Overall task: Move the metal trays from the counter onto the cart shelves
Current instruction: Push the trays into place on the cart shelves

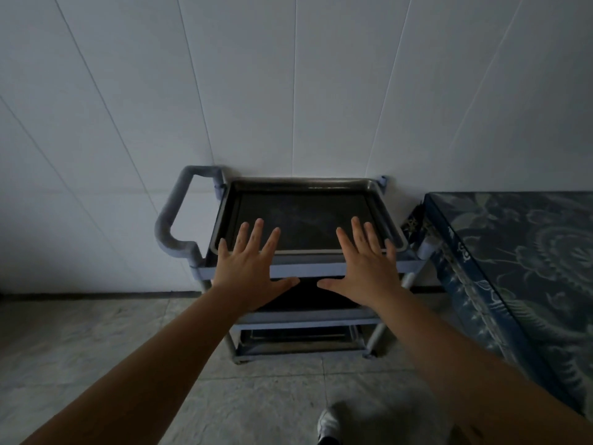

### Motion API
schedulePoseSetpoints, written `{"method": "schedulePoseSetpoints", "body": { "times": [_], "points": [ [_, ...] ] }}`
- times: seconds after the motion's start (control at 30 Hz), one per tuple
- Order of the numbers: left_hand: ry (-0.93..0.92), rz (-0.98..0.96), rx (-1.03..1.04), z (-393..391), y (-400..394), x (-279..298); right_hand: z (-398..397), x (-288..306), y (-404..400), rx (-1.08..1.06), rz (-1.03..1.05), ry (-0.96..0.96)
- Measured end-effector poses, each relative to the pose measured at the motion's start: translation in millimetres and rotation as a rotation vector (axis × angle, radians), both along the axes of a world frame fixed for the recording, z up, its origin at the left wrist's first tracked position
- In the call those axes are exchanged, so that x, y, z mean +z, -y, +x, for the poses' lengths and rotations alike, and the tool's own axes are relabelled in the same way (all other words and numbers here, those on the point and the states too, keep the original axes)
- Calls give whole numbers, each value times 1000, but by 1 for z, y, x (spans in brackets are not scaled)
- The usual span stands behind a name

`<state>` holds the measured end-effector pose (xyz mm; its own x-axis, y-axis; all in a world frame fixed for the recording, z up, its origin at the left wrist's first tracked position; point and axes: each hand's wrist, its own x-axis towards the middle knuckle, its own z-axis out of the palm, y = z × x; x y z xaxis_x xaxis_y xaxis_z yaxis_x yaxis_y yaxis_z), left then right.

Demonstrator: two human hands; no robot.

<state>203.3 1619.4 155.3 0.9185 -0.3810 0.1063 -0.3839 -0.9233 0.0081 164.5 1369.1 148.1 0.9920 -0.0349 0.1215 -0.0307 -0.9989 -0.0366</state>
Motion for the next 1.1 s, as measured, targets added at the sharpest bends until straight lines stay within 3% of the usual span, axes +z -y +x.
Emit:
{"method": "schedulePoseSetpoints", "body": {
  "times": [0.37,0.57,0.73,1.1],
  "points": [
    [-308,91,96,135,58,-80,155,-80,56,82,49,-265],
    [-406,138,53,165,62,-115,183,-120,54,116,55,-397],
    [-546,316,-32,181,59,-136,188,-143,39,202,8,-594],
    [-419,170,-40,175,51,-147,178,-141,17,72,-65,-412]
  ]
}}
